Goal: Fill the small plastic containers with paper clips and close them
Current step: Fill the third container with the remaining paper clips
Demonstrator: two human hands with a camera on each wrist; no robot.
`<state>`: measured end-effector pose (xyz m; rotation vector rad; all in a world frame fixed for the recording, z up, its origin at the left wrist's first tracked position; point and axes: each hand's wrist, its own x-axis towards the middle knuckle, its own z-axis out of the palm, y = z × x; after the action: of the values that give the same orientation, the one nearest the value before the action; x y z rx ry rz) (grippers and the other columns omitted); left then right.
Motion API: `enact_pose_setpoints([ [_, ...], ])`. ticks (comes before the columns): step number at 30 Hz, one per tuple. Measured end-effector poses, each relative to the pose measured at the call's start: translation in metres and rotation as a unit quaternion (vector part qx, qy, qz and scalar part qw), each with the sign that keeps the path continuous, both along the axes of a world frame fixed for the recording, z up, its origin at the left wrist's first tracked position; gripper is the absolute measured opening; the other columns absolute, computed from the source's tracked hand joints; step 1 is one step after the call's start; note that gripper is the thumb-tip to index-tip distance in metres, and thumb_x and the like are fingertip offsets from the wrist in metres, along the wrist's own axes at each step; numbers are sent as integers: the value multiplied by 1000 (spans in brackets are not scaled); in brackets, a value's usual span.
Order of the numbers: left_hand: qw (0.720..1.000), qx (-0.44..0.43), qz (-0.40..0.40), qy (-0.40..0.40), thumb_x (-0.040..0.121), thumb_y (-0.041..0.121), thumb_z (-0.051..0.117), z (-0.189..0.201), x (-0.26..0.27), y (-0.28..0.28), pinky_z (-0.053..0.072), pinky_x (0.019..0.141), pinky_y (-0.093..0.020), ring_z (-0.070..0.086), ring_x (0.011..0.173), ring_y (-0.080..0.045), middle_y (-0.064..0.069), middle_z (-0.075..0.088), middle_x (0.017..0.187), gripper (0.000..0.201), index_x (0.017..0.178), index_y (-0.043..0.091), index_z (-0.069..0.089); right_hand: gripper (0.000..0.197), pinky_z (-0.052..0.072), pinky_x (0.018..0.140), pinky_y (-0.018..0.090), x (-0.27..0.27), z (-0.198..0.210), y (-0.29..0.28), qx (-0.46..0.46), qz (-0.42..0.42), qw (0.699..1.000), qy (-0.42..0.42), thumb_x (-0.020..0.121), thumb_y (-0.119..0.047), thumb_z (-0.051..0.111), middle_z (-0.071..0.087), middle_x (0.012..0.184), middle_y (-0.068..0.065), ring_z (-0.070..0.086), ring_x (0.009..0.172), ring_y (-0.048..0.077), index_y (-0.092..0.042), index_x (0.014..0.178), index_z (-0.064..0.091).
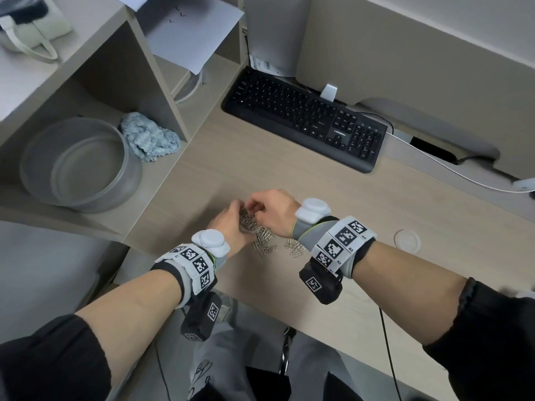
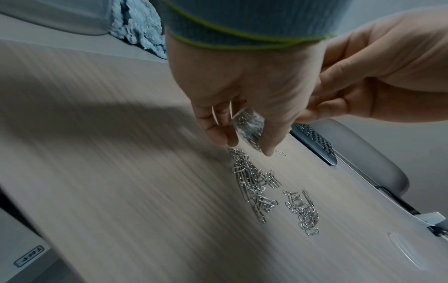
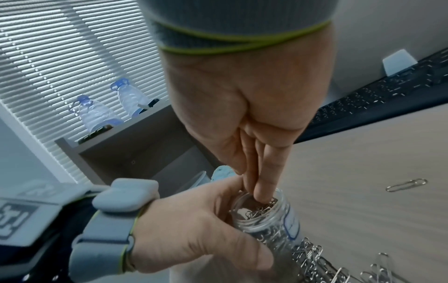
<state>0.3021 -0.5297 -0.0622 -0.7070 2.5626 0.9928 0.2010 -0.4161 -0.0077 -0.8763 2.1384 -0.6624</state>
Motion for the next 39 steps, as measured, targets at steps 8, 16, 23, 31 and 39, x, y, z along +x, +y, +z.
enact_pose_setpoints([
  [8, 1000, -2, 13, -14, 72, 32, 78, 1, 3, -7, 52, 77, -36, 63, 92, -31, -1, 68, 105, 60, 121, 24, 44, 29, 47, 76, 29, -46, -33, 32, 66, -56, 993, 81, 86, 1, 50, 66, 100, 6, 60, 90, 25, -10, 108, 66],
  [16, 999, 14, 28, -19, 71, 32, 76, -2, 17, -22, 55, 76, -41, 65, 85, -30, -2, 68, 100, 59, 118, 25, 41, 33, 54, 79, 45, -75, -78, 52, 220, -17, 962, 160, 84, -13, 50, 46, 111, 7, 59, 83, 35, -25, 114, 49],
  [23, 1000, 12, 18, -14, 72, 33, 77, -4, 18, -20, 54, 77, -40, 65, 86, -28, -1, 68, 102, 60, 120, 24, 43, 22, 47, 71, 34, -58, -73, 38, 204, 63, 964, 156, 89, -3, 48, 51, 101, 6, 58, 86, 30, -13, 108, 54],
  [31, 999, 25, 19, -4, 72, 33, 76, -3, 10, -16, 55, 77, -40, 65, 86, -28, -2, 68, 99, 60, 121, 26, 43, 11, 50, 74, 35, -35, -76, 83, 212, 50, 970, 108, 87, -12, 52, 61, 100, 6, 61, 91, 28, -20, 92, 57],
  [39, 1000, 15, 4, -14, 74, 30, 75, -1, 9, -11, 55, 78, -41, 64, 87, -31, -5, 67, 100, 59, 123, 22, 43, 74, 47, 69, 36, -5, -71, 102, 259, 86, 953, 131, 75, -42, 76, 43, 116, 9, 59, 87, 31, -11, 129, 35],
])
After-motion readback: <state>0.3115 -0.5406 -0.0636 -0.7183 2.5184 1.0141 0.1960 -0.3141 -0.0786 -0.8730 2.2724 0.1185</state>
